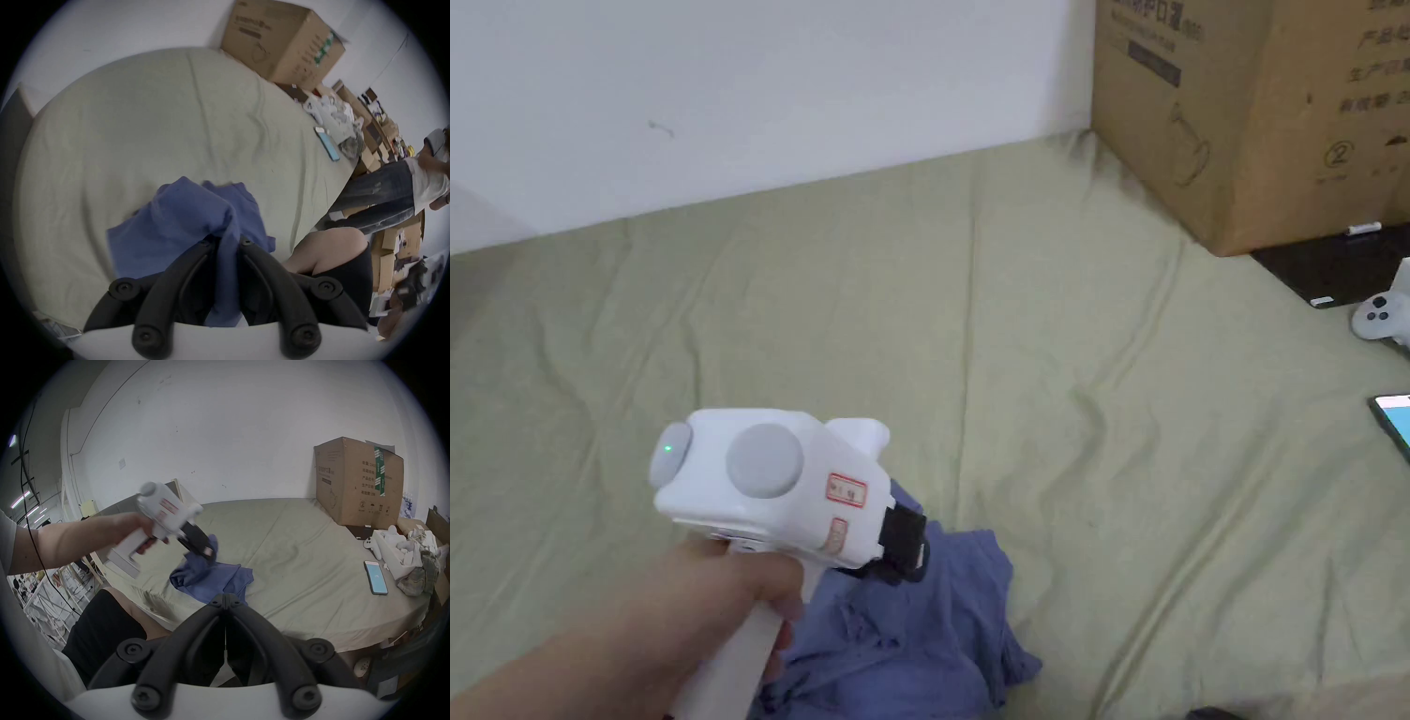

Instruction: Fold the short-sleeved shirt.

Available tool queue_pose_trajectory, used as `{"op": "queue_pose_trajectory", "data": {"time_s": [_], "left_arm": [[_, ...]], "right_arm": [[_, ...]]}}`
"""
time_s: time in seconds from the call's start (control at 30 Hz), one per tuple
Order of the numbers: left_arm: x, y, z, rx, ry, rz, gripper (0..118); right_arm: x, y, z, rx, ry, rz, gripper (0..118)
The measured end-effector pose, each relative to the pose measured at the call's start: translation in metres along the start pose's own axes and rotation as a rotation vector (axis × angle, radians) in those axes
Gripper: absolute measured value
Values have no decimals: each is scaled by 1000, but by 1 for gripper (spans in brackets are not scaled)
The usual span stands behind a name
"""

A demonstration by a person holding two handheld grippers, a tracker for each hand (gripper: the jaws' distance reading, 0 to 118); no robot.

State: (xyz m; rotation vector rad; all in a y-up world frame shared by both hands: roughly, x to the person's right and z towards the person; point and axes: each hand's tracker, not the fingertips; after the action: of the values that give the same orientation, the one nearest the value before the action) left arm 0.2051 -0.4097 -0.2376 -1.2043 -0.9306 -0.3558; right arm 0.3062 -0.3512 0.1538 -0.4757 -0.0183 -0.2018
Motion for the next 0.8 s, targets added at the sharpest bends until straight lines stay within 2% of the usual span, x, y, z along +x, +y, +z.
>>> {"op": "queue_pose_trajectory", "data": {"time_s": [0.07,0.1,0.13,0.17,0.2,0.23,0.3,0.37,0.43,0.47,0.5,0.57,0.6,0.67,0.73,0.8], "left_arm": [[10,3,-35,-62,3,-10,16],[13,1,-45,-67,8,-10,30],[13,-2,-50,-50,-19,15,70],[22,-6,-47,-52,-52,34,99],[21,-8,-39,-34,-99,73,108],[17,-11,-24,10,-157,101,102],[2,-13,0,77,-184,132,101],[-18,-22,20,164,-121,174,101],[-36,-25,22,161,4,232,100],[-41,-25,15,143,40,240,95],[-42,-26,4,105,76,234,82],[-29,-29,-17,66,91,253,11],[-21,-31,-27,56,40,245,3],[2,-36,-48,17,-38,211,3],[33,-38,-69,3,23,139,3],[44,-36,-77,33,8,128,3]], "right_arm": [[4,-1,4,-4,-10,-3,0],[6,-2,5,-5,-18,-5,0],[8,-2,7,-5,-26,-8,0],[11,-3,8,-6,-27,-11,0],[13,-3,9,-8,-29,-15,0],[15,-4,9,-8,-34,-19,0],[19,-5,8,-8,-39,-28,0],[22,-6,4,-10,-36,-45,0],[22,-6,-3,-18,-27,-63,0],[22,-6,-5,-21,-23,-64,0],[20,-6,-8,-25,-17,-58,0],[16,-5,-12,-35,-12,-36,0],[14,-4,-13,-37,-13,-23,0],[13,-3,-15,-45,-16,-18,0],[11,-3,-19,-59,-18,-18,0],[10,-1,-24,-73,-29,-18,0]]}}
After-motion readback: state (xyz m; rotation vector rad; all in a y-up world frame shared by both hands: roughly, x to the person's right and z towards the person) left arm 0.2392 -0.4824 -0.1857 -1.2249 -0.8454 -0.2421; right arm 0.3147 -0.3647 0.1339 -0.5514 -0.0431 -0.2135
